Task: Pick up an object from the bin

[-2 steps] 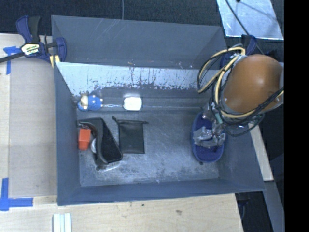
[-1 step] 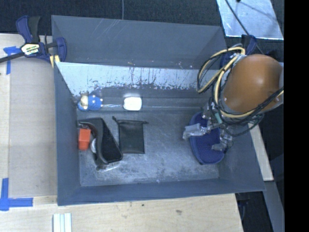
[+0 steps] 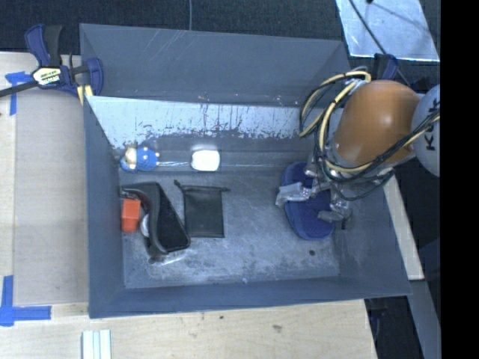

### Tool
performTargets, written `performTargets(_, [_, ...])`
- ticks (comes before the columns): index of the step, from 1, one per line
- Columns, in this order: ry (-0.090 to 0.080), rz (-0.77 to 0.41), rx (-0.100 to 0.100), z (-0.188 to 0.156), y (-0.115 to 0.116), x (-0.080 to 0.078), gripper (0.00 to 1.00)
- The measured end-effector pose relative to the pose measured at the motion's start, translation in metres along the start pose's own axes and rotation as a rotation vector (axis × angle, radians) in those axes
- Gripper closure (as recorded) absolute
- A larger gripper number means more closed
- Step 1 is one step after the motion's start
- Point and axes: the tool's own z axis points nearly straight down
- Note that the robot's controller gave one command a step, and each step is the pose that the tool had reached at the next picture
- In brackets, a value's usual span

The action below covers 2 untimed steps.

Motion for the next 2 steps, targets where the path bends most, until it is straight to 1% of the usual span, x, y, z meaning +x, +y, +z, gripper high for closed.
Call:
performTargets(1, [-0.009,0.0,0.008,-0.006,-0.001,-0.004,1.0])
performTargets(2, [-0.003,-0.003,0.011,-0.159,0.014,-0.024,1.0])
